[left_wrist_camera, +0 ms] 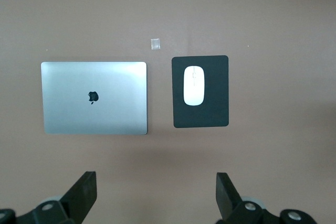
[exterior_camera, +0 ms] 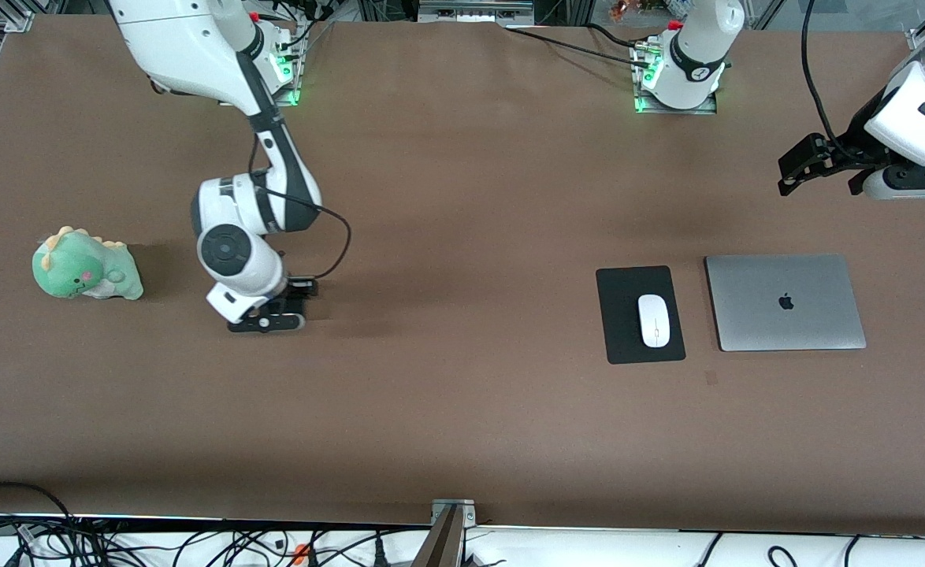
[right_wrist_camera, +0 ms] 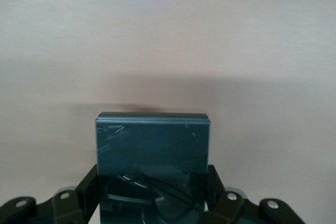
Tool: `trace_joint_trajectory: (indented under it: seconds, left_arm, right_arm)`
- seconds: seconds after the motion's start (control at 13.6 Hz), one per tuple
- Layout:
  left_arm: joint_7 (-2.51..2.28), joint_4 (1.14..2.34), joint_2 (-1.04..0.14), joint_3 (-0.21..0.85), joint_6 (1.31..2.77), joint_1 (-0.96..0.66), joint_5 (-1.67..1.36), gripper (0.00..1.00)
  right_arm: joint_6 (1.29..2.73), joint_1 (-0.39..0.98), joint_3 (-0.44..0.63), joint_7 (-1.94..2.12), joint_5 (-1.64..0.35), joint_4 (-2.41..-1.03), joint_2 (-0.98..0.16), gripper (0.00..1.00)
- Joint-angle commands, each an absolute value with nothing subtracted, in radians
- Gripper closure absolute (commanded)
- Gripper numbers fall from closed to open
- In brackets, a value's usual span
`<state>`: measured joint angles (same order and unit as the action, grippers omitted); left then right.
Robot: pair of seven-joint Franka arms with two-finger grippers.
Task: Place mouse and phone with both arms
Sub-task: 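Carry the phone toward the green plush dinosaur with the right gripper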
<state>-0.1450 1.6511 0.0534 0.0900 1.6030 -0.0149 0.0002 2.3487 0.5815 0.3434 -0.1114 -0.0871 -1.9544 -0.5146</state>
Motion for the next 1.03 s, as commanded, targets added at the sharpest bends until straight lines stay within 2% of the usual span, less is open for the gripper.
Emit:
trace_joint_trajectory:
  seconds: [0.0,0.22,0.59,0.96]
  left_arm:
    - [-0.14,1.617,0.041,0.104,1.565,-0.018,0.014,0.0]
    - [-0.143,1.617,0.043,0.106,1.559,-0.018,0.015,0.0]
    - [-0.141,1.6,0.041,0.11,1.559,-0.018,0.015,0.0]
    - [-0.141,1.598,0.041,0.114,1.551,-0.018,0.014,0.0]
  right_arm:
    - [2.482,0.584,0.406,-0.012,-0.103,-2.165,-0.394,0.63]
    - [2.626,0.499,0.423,0.081,-0.104,-2.296,-0.356,0.63]
    - [2.73,0.404,0.422,0.156,-0.109,-2.351,-0.356,0.63]
    - [2.806,0.4,0.411,0.286,-0.302,-2.358,-0.41,0.63]
